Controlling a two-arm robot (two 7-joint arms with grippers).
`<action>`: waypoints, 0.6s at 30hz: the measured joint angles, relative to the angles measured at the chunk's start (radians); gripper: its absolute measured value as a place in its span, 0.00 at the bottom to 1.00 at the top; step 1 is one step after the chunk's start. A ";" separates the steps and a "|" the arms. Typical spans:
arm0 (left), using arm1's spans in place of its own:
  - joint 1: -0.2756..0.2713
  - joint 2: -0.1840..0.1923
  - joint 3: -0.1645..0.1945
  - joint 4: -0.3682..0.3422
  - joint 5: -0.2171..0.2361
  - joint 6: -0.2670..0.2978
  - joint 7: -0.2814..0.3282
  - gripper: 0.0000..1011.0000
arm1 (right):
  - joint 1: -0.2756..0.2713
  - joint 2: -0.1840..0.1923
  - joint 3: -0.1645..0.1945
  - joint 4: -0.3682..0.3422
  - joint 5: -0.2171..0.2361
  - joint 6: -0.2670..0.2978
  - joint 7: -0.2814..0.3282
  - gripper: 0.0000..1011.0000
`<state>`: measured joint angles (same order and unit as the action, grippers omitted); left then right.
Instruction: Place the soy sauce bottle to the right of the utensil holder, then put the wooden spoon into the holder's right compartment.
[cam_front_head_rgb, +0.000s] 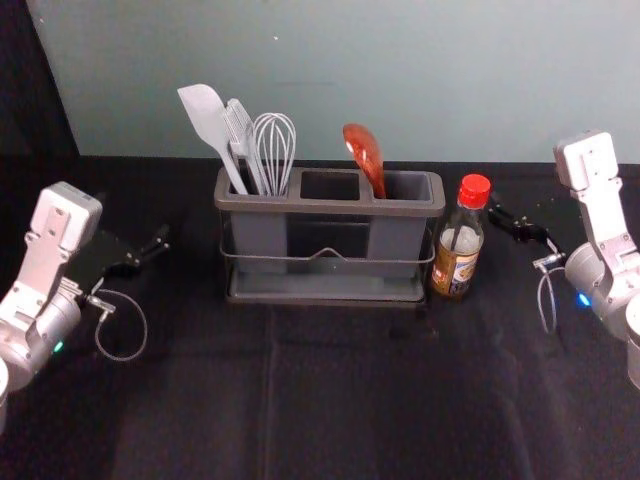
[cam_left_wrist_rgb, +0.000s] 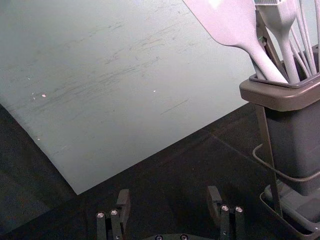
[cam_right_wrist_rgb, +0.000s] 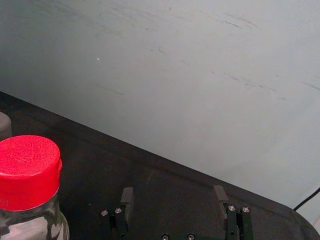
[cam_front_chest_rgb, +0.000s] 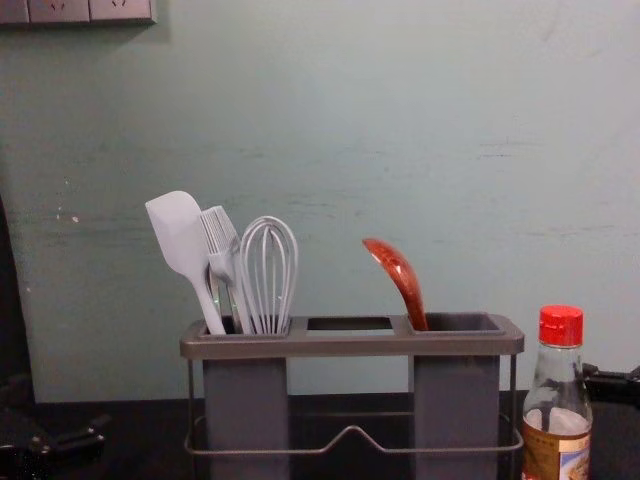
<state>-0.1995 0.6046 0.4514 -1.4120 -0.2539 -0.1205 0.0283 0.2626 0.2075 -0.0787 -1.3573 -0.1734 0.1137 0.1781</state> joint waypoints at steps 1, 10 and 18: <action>0.000 0.000 0.000 0.000 0.000 0.000 0.000 0.99 | 0.000 0.000 0.000 0.000 0.000 0.000 0.000 0.99; 0.000 0.000 0.000 0.000 0.000 0.000 0.000 0.99 | 0.001 -0.001 0.000 0.001 0.000 0.001 0.001 0.99; 0.000 0.000 0.000 0.000 0.000 0.000 0.000 0.99 | 0.002 -0.001 0.000 0.002 0.000 0.001 0.001 0.99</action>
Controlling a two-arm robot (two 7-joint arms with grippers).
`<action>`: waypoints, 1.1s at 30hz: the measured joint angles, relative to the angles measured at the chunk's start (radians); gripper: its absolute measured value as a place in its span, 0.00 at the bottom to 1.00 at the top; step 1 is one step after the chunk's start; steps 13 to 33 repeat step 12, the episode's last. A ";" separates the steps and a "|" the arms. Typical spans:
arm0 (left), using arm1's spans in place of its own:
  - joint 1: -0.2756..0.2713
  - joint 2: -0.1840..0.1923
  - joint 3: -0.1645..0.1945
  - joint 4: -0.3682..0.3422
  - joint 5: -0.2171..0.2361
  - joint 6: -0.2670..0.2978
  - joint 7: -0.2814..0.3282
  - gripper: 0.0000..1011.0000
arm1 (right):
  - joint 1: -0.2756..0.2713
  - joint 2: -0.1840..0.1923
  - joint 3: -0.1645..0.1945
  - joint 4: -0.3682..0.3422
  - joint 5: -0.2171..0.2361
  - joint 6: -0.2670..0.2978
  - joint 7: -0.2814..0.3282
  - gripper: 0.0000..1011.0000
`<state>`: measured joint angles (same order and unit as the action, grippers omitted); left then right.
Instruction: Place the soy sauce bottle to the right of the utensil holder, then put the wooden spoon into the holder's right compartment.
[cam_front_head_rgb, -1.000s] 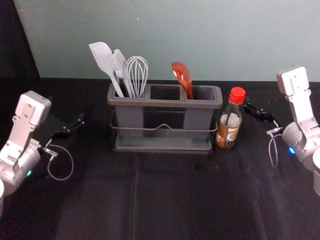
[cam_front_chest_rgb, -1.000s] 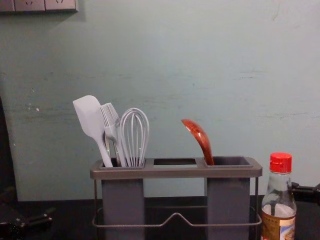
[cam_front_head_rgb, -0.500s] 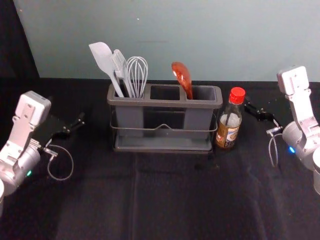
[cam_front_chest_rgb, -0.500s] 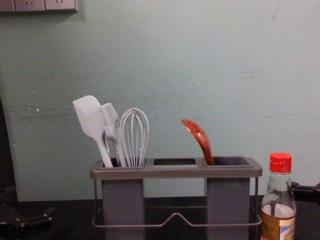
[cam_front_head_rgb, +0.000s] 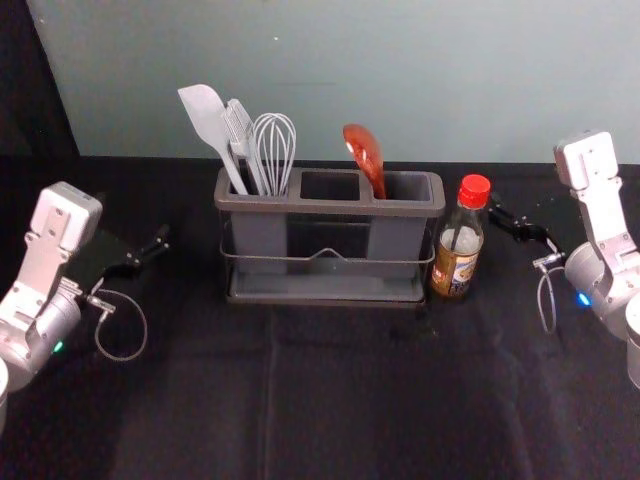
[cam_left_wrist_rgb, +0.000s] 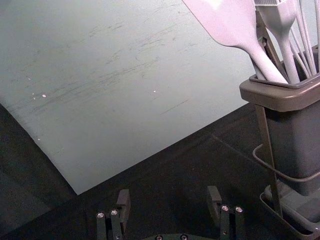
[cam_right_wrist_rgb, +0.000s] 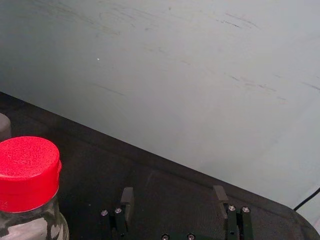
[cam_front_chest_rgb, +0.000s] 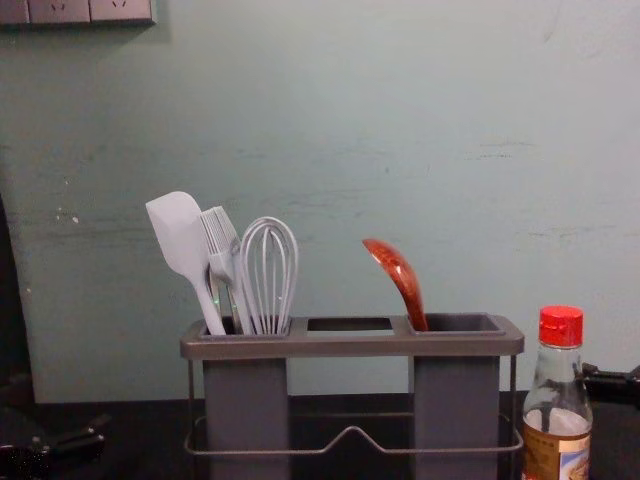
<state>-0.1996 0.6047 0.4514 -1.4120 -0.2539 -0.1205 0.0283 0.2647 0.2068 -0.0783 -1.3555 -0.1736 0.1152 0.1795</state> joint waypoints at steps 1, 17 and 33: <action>0.000 0.000 0.000 0.000 0.000 0.000 0.000 0.99 | 0.000 0.000 0.000 0.000 0.000 0.000 0.000 0.99; 0.000 0.000 0.000 0.000 0.000 0.000 0.000 0.99 | 0.000 0.000 0.000 0.000 0.000 0.000 0.000 0.99; 0.000 0.000 0.000 0.000 0.000 0.000 0.000 0.99 | 0.000 0.000 0.000 0.000 0.000 0.000 0.000 0.99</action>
